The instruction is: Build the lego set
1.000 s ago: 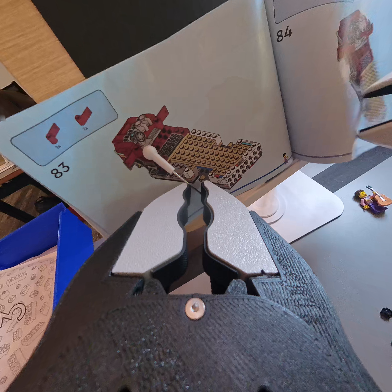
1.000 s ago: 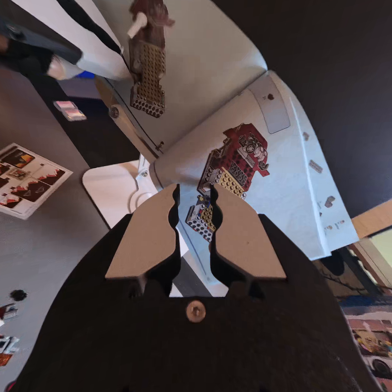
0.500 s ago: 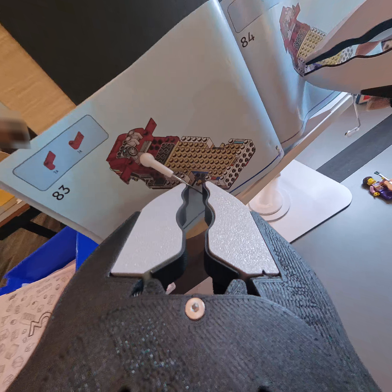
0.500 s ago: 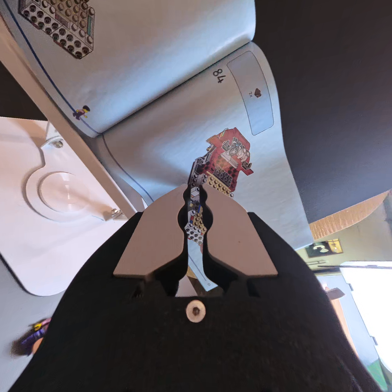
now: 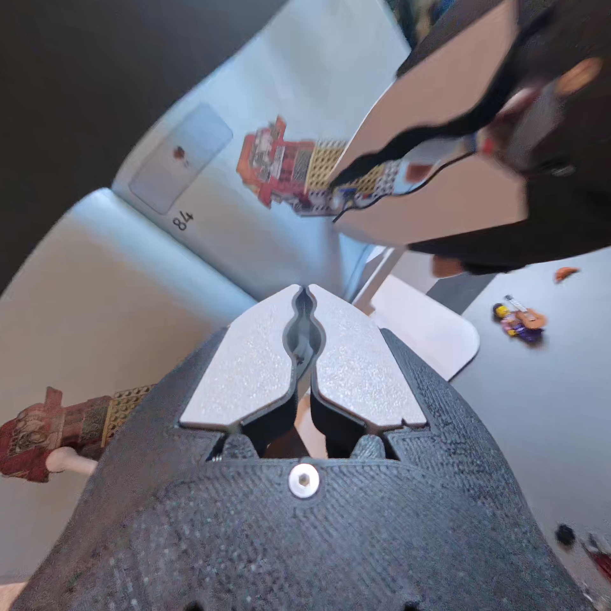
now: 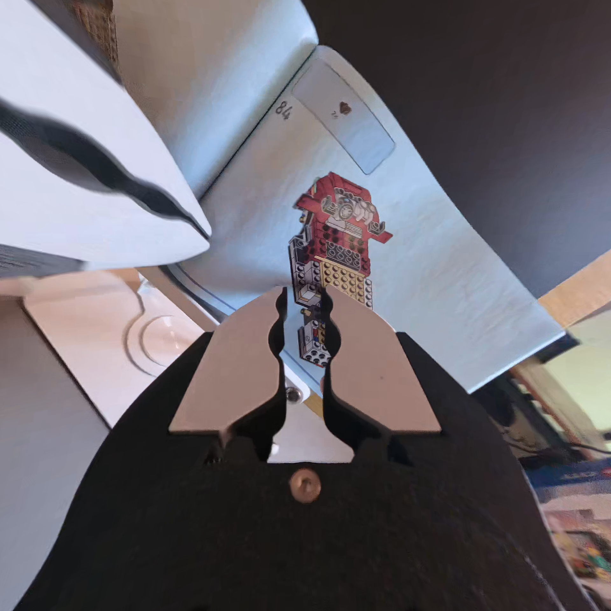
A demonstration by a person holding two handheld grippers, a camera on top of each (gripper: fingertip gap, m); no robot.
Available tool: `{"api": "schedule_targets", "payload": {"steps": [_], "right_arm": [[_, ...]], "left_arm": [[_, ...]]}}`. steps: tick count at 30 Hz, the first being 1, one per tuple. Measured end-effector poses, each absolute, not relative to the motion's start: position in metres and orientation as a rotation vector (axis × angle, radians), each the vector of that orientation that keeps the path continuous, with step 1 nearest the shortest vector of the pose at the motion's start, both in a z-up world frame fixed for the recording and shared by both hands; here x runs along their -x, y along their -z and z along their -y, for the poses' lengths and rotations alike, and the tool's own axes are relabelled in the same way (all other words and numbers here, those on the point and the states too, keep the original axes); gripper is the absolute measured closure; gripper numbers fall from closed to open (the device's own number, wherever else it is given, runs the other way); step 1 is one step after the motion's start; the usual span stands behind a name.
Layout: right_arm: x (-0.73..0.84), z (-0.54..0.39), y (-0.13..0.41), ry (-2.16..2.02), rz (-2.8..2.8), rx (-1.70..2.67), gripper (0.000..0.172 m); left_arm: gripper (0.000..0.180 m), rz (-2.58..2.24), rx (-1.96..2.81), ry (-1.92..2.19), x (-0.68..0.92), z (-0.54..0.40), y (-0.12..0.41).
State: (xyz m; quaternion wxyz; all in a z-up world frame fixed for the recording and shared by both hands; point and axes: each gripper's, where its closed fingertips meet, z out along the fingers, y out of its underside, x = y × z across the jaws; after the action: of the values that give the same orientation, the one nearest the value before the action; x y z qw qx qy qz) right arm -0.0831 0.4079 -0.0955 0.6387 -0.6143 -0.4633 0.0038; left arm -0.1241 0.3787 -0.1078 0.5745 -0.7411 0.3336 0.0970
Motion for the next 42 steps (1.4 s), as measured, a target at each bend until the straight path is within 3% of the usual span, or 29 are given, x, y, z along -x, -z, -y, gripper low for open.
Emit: {"api": "schedule_targets", "payload": {"steps": [4, 10, 11, 12, 18, 22, 33, 42], "right_arm": [[0.037, -0.393, 0.089, -0.328, 0.733, 1.447, 0.15], [0.024, -0.404, 0.178, -0.175, 0.858, 1.532, 0.137], [0.024, -0.411, 0.184, -0.097, 0.885, 1.529, 0.148], [0.023, -0.416, 0.186, -0.007, 0.927, 1.516, 0.17], [-0.004, -0.414, 0.15, 0.783, 1.231, 1.237, 0.17], [0.005, -0.413, 0.121, 1.085, 1.343, 0.975, 0.168], [0.002, -0.411, 0.131, 1.057, 1.332, 0.945, 0.169], [0.022, -0.395, 0.106, 1.113, 1.327, 0.74, 0.165]], "left_arm": [[0.18, -0.725, 1.777, -0.317, 0.127, -0.394, 0.113], [0.18, -0.738, 1.798, -0.431, 0.127, -0.394, 0.114], [0.18, -0.738, 1.808, -0.443, 0.127, -0.395, 0.114], [0.18, -0.739, 1.815, -0.453, 0.128, -0.395, 0.114], [0.18, -0.731, 1.862, -0.479, 0.128, -0.396, 0.115], [0.18, -0.727, 1.871, -0.453, 0.13, -0.395, 0.116], [0.18, -0.717, 1.872, -0.395, 0.129, -0.393, 0.116], [0.18, -0.731, 1.876, -0.424, 0.135, -0.394, 0.115]]}}
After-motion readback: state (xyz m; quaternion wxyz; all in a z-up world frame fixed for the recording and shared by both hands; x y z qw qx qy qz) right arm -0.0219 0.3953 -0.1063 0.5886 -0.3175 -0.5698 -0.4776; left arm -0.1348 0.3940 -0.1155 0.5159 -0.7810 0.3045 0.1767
